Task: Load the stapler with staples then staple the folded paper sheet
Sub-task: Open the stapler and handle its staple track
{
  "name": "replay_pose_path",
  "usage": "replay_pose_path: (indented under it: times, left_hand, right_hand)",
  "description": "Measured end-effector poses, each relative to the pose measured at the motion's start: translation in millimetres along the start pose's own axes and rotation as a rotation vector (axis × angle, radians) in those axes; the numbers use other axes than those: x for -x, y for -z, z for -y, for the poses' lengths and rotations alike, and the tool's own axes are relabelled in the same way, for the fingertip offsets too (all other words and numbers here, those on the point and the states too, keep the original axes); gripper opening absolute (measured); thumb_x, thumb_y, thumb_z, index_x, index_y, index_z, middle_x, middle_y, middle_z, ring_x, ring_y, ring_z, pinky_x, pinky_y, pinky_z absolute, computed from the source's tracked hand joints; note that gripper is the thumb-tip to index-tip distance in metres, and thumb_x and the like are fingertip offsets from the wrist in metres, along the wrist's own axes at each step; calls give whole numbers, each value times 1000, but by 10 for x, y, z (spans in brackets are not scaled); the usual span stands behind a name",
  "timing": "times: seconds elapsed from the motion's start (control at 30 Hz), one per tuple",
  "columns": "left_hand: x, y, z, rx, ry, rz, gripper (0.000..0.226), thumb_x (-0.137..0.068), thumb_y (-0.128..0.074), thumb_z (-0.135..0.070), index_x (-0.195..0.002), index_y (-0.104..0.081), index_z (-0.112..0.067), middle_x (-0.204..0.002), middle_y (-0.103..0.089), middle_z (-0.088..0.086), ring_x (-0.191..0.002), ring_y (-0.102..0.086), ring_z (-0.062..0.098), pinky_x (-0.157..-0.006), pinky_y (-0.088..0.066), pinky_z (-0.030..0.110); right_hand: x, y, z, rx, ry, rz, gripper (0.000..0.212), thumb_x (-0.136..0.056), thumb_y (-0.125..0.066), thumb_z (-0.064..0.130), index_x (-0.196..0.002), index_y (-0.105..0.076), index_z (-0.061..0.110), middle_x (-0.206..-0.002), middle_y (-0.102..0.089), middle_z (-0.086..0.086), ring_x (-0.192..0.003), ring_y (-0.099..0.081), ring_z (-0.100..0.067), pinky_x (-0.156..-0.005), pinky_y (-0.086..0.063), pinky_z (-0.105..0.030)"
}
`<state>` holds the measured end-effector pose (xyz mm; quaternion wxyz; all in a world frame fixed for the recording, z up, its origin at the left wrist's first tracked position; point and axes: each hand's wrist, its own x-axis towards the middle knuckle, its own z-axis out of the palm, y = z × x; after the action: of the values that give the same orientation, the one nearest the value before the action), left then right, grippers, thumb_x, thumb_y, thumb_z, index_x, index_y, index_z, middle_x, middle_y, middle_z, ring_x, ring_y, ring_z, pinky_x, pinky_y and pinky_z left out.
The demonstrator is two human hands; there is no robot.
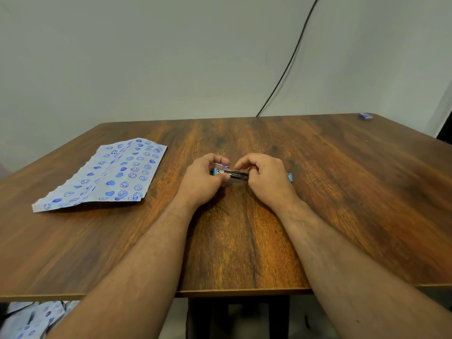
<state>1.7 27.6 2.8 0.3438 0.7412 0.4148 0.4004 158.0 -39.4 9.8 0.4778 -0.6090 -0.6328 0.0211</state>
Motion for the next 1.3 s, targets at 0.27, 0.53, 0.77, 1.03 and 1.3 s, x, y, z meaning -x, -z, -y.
replay_pose_path:
  times: [0.27, 0.53, 0.77, 1.03, 1.3]
  left_hand:
    - [-22, 4, 9, 47, 24, 45, 40, -75, -73, -6, -103, -68, -34, -99, -77, -3, -87, -74, 15, -83, -60, 36]
    - [-46, 13, 29, 58, 71, 71, 63, -74, -62, 11, -127, -64, -22, -100, -78, 3, -84, -75, 24, -89, -60, 46]
    - [-47, 6, 43, 102, 90, 79, 64, -64, -63, -3, -124, -64, -26, -92, -79, 6, -73, -73, 17, -90, -60, 43]
    - [-50, -4, 61, 85, 90, 71, 56, -76, -58, 9, -120, -68, -24, -86, -79, 7, -70, -72, 15, -89, -60, 41]
    - [-33, 1, 51, 38, 101, 83, 43, -70, -60, -9, -98, -77, -38, -87, -79, -2, -74, -72, 12, -89, -60, 47]
  right_hand:
    - [3, -42, -88, 69, 91, 154, 51, -89, -59, -1, -110, -76, 42, -114, -61, 13, -111, -50, -14, -103, -40, -35]
    - [-7, -47, -71, 114, 54, 201, 59, -85, -48, -5, -110, -77, 39, -125, -63, 10, -108, -42, -8, -108, -34, -33]
    - [16, 4, 3, 113, -45, 177, 52, -83, -51, -7, -108, -79, 29, -121, -70, 10, -104, -42, -5, -91, -26, -21]
    - [23, 37, 48, 86, -101, 77, 43, -81, -49, -4, -94, -83, 20, -104, -79, 0, -106, -68, -15, -101, -42, -21]
    - [35, 61, 68, 87, -87, 66, 44, -80, -51, -3, -98, -83, 24, -103, -80, 3, -103, -68, -11, -102, -47, -24]
